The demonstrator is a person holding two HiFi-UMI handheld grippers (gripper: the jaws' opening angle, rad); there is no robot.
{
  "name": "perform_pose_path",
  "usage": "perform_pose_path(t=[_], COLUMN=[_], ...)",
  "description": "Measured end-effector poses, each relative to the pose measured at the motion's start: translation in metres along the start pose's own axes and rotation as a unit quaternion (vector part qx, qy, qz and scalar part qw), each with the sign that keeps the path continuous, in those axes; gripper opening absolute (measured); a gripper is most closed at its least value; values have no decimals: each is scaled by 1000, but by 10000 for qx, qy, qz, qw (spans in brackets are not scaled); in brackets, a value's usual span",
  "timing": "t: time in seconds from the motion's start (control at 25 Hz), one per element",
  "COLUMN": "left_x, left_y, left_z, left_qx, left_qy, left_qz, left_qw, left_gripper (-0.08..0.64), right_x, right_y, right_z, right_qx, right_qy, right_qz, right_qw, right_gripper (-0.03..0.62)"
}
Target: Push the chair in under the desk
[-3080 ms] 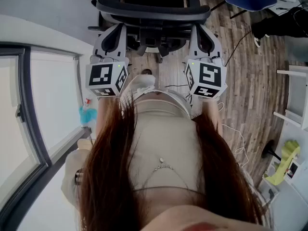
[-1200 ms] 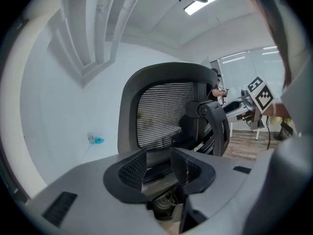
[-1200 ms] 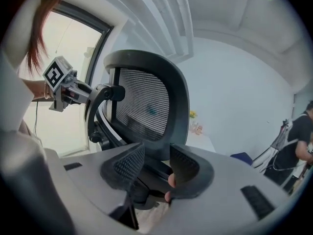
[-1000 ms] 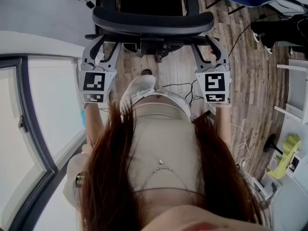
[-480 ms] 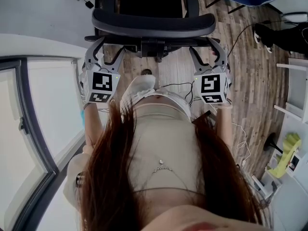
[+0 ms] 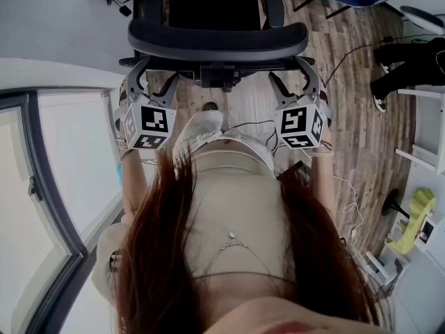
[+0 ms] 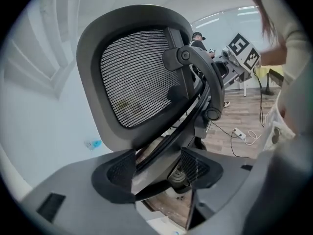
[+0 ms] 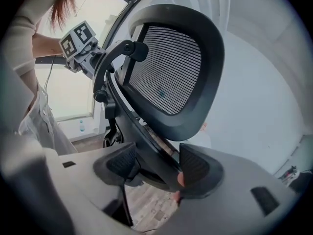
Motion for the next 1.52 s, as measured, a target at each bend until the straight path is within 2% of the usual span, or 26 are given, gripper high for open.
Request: perform_pose_path(t=[0.64, 1.36, 1.52], left_x=[1, 9, 12], left_y=[-5, -26, -30], left_z=[6, 33, 40], left_qx=[-212, -292, -324], left_qy=[191, 184, 218], left_qz=[-76, -21, 32], left_qw=[9996, 9994, 9992], left_gripper=[284, 284, 283], right_x=[2, 9, 13], right_y=[4, 26, 31], right_z=[15, 41, 48], right_qx=[618, 461, 415], right_qy=[64, -107, -4], right_qz=[172, 235, 232], right_qw=[9979, 9986, 9989], right_gripper=[290, 298, 299])
Point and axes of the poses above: the fingertips, and each gripper's own axes: z forward along the fingers, y to its right, x out of its top, the point moved 2 cm from there along -z, backward along the fingers, and after that the axes turned 6 degrees about x, right-handed, at the moved point
